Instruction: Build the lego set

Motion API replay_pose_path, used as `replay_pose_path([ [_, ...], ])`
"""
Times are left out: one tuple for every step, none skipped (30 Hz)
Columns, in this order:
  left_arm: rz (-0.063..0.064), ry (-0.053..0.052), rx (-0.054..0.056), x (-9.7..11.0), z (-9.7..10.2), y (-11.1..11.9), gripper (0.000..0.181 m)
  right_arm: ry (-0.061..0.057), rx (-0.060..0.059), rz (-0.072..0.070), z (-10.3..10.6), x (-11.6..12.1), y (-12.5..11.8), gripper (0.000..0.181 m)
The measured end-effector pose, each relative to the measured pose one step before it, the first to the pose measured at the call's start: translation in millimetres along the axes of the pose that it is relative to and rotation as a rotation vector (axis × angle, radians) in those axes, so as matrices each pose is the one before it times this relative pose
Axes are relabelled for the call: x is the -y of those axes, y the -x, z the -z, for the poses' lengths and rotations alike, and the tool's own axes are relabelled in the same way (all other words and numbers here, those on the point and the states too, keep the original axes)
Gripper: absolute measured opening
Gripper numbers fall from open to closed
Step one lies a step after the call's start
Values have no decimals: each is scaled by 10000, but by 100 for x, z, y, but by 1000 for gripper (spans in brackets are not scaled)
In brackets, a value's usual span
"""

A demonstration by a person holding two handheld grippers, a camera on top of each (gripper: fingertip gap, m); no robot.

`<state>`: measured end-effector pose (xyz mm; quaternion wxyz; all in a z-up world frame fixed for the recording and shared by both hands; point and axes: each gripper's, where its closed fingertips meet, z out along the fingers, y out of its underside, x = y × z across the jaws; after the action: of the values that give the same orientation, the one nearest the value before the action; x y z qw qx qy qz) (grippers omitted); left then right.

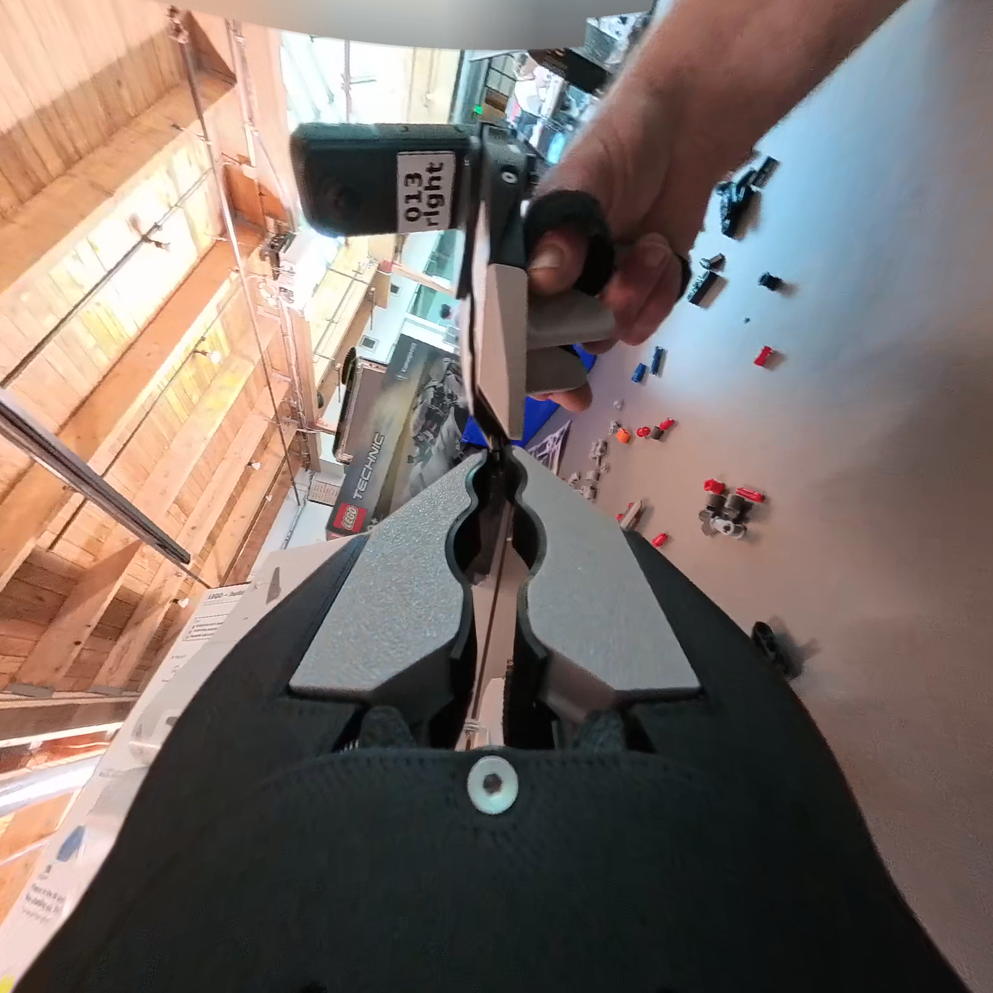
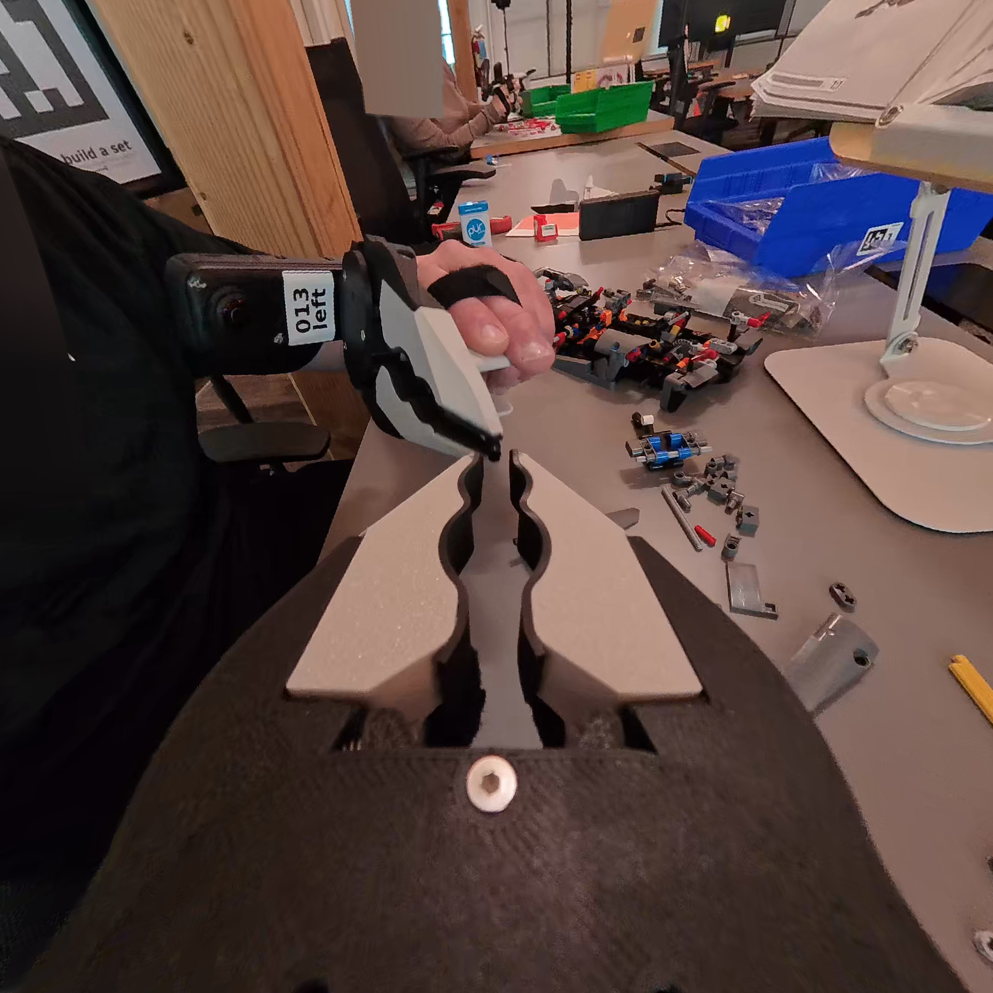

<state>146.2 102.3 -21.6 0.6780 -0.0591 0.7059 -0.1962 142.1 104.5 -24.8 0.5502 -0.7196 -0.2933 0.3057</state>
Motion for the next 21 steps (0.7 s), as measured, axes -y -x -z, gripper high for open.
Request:
replay_pose_path([
  [44, 13, 29, 4, 16, 151, 0, -99, -5, 13, 4, 112, -4, 6],
  [-8, 11, -47, -10, -10, -9, 0, -141, 46, -33, 37, 197, 45, 4],
  [-72, -54, 44, 80, 37, 24, 1, -107, 104, -86, 14, 147, 108, 4],
  [-109, 16, -1, -8, -14, -101, 0, -8, 73, -69, -51, -9, 64, 5],
  [-105, 5, -14, 26, -26, -138, 0, 61, -23, 7, -95, -131, -46, 6],
  [-72, -41, 38, 96, 14, -59, 0, 29, -10, 23, -110, -101, -11, 5],
  [-28, 27, 7, -39, -5, -23, 0, -50, 63, -35, -46, 35, 86, 4],
  [6, 6, -55, -21, -23, -67, 0, -108, 33, -41, 25, 151, 23, 4],
  [2, -30, 37, 34, 22, 64, 0, -36, 22, -27, 18, 60, 6, 3],
  [-11, -6, 32, 12, 16, 51, 0, 30, 16, -1, -11, -25, 14, 3],
  [8, 10, 13, -11, -15, 1, 0, 3, -3, 18, -4, 6, -9, 2],
  [3, -23, 6, 28, 16, 9, 0, -12, 30, -18, -6, 11, 25, 2],
  [-31, -23, 49, 34, 12, 48, 1, -41, 50, -37, 4, 33, 25, 2],
  [-35, 10, 22, 0, -8, 9, 1, -25, 12, -2, -3, 25, 4, 2],
  [-13, 12, -30, -17, -23, -44, 1, 19, -1, 16, 13, -26, -13, 2],
  [11, -34, 4, 26, -20, -5, 1, 9, 6, 8, 27, -26, -3, 2],
  [49, -2, -17, -40, -41, -2, 1, -5, -40, 35, 20, -2, -49, 2],
  [71, 14, -89, -114, -64, -27, 1, 8, -99, 55, 28, -12, -117, 2],
  [-21, 86, -21, -259, -12, 161, 5, -36, -136, 65, 95, 82, -153, 2],
  [-60, 122, -159, -373, 99, 166, 16, -54, -142, 68, 203, 138, -146, 2],
  [35, -3, -477, -259, 254, -90, 24, -5, -119, 64, 267, 76, -112, 1],
])
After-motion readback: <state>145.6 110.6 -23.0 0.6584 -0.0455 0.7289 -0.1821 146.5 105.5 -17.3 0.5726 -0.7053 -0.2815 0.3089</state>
